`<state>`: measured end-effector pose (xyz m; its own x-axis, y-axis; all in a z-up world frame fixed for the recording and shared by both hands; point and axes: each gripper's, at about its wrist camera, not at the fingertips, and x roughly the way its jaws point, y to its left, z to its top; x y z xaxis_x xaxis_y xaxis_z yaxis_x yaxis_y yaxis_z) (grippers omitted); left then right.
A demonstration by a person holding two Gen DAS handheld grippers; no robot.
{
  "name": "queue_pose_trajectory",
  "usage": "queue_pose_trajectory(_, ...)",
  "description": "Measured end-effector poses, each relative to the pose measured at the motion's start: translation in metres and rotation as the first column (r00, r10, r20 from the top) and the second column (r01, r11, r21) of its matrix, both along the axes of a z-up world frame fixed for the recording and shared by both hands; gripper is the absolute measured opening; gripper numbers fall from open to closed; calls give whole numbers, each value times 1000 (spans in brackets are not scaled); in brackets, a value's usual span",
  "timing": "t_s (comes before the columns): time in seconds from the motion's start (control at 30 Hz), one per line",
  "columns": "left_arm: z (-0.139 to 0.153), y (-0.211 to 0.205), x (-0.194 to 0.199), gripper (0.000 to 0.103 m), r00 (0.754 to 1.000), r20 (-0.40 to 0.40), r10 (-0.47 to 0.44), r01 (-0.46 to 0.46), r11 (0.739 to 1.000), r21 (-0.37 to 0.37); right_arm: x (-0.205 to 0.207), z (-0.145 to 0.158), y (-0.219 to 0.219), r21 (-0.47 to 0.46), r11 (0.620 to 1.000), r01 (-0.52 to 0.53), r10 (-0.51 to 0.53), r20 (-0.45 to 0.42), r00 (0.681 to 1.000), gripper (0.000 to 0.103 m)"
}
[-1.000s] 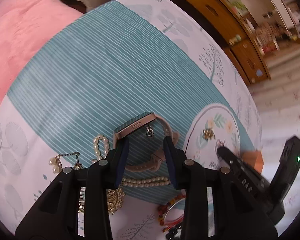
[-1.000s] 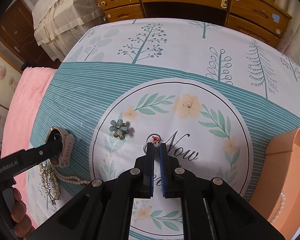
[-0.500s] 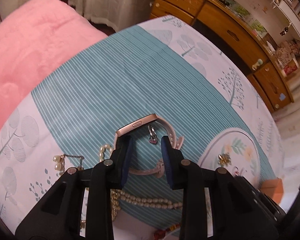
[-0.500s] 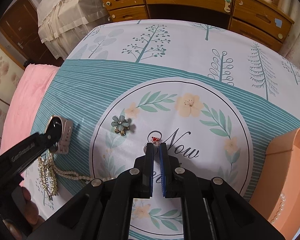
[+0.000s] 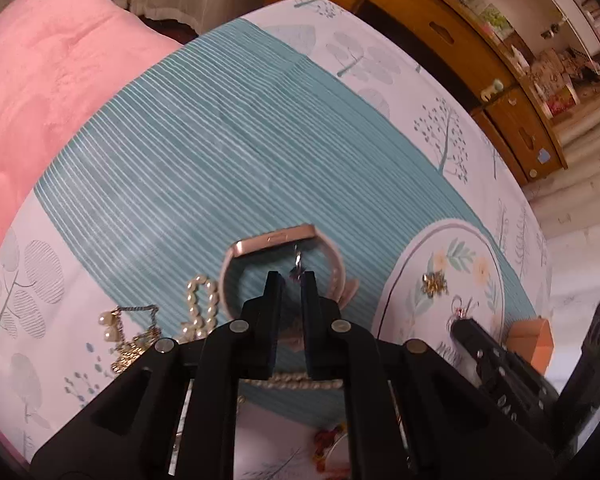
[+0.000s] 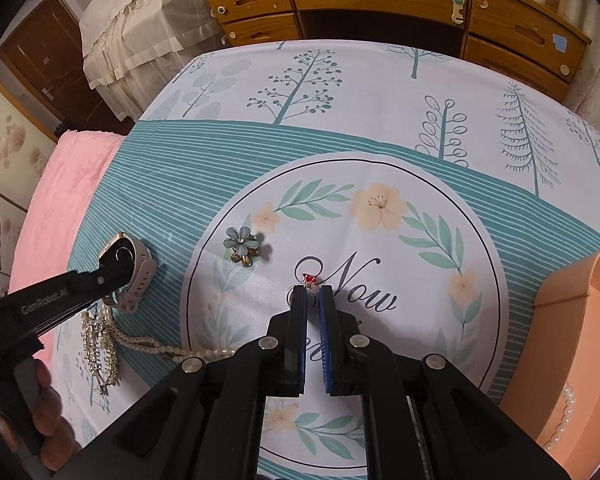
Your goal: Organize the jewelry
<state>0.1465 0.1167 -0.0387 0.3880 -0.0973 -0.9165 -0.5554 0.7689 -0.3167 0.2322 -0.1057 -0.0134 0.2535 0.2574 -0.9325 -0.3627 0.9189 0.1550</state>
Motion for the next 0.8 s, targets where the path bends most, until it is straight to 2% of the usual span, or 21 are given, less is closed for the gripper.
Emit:
queue_pose_trajectory(0.27,19,-4,-5,7,990,8,-142,142,990,-15,-1,1,-3,14,1000,6,-5,-13,1000,6)
queue_pose_trajectory(0.37,25,-11,-5,8,983,13,-185,185,983,15,-1,1,-2,8,1000,5,-5,-10,1000,6)
queue_pose_trajectory(0.4,26,-15,-3,13,977,5,-213,213,977,31,-1,1,-1,7,1000,5,-5,-9,1000,6)
queue_pose_trajectory(0.43,25,-18,-1,20,971,-5,-239,239,970,37,-1,1,-1,6,1000,5,-5,-9,1000,6)
queue_pose_trajectory(0.5,22,-21,2,27,964,-23,-264,265,964,39,-1,1,-1,5,1000,6,-6,-11,1000,6)
queue_pose_trajectory(0.63,16,-31,5,28,942,-54,-332,336,939,70,0,0,-1,3,1000,3,-3,-8,1000,6)
queue_pose_trajectory(0.8,6,-34,10,28,935,-94,-343,353,928,122,2,0,-2,5,1000,11,-11,-24,1000,6)
